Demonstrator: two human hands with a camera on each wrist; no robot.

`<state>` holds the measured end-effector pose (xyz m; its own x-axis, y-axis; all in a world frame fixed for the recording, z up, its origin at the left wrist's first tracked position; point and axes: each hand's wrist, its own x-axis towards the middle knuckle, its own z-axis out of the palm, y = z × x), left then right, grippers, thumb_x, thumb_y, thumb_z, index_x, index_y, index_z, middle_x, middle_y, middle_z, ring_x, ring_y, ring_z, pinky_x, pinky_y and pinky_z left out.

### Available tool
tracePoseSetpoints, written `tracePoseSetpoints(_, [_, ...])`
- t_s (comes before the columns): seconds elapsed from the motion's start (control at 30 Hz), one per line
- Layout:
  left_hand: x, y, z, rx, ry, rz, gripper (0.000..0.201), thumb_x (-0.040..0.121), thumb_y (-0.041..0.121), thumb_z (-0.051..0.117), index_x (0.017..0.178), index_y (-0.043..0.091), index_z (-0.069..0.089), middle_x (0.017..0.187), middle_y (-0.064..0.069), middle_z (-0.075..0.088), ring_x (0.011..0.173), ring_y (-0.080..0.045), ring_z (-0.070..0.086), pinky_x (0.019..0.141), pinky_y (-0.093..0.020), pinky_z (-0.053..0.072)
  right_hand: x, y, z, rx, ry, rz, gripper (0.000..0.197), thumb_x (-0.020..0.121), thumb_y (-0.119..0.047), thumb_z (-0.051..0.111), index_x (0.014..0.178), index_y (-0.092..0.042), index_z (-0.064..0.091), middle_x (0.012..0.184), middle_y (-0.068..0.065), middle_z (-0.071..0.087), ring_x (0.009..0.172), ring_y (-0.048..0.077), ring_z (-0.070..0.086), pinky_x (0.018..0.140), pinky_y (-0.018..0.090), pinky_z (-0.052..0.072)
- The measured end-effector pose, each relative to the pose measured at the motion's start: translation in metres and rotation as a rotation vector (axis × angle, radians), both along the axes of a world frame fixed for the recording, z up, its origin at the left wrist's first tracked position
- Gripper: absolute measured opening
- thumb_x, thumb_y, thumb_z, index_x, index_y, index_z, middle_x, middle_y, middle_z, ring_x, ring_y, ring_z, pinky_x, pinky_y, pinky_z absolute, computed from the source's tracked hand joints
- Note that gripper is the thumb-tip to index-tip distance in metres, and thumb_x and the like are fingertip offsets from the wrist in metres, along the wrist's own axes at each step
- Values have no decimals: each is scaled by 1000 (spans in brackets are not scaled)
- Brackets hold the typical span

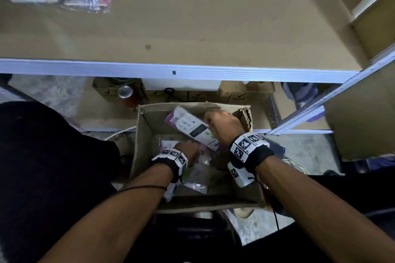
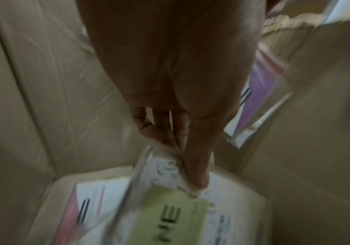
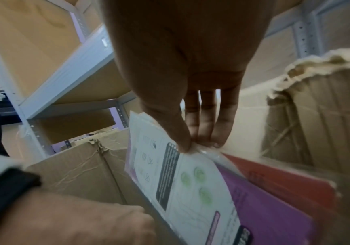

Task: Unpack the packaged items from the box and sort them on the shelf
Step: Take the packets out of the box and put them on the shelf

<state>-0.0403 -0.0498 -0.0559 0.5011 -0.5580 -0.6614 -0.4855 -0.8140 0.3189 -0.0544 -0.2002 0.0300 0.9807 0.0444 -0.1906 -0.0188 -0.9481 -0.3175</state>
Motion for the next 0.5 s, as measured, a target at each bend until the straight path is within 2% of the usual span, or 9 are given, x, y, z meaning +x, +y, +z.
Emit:
tracePoseSetpoints(0.1, [-5,4,25,-8,-63,-2,23,79,7,72,100,14,78,113,-13,72,106,-32,68,92,-42,55,1,5,17,-14,-17,28,18,89,-12,53,99,-23,63,102,5,65,95,28,61,76,30,40])
tracePoseSetpoints(0.2, [-6,10,52,-62,-107,-6,24,82,6,69,104,12,75,112,-10,73,105,-31,67,93,-43,55,0,7,37,-20,-24,46,19,86,-9,54,98,-21,65,102,9,67,93,31,63,73,31,42])
tracePoseSetpoints(0.27, [-5,14,73,-93,-154,-23,22,84,6,65,101,13,76,108,-7,74,102,-29,68,89,-37,56,-3,8,51,-13,-24,34,18,85,-9,56,94,-21,66,102,9,68,92,32,64,73,31,46])
tracePoseSetpoints(0.37, [-4,21,116,-130,-209,-65,29,80,-1,64,95,18,81,102,-1,76,95,-24,69,77,-30,56,-10,7,73,-6,-40,31,23,83,-6,56,97,-19,69,100,7,73,91,29,66,83,35,54])
tracePoseSetpoints(0.43, [-4,26,148,-165,-246,-69,28,79,-3,64,88,17,82,99,2,78,91,-20,71,72,-25,52,-15,5,90,0,-44,34,25,85,-2,57,101,-16,70,99,6,74,88,24,67,85,33,55])
tracePoseSetpoints(0.5, [-5,33,179,-218,-295,-32,27,78,-3,63,81,16,81,89,3,78,85,-18,72,70,-22,49,-20,2,111,-8,-81,40,23,87,-4,60,104,-14,71,102,7,74,93,24,68,85,30,53])
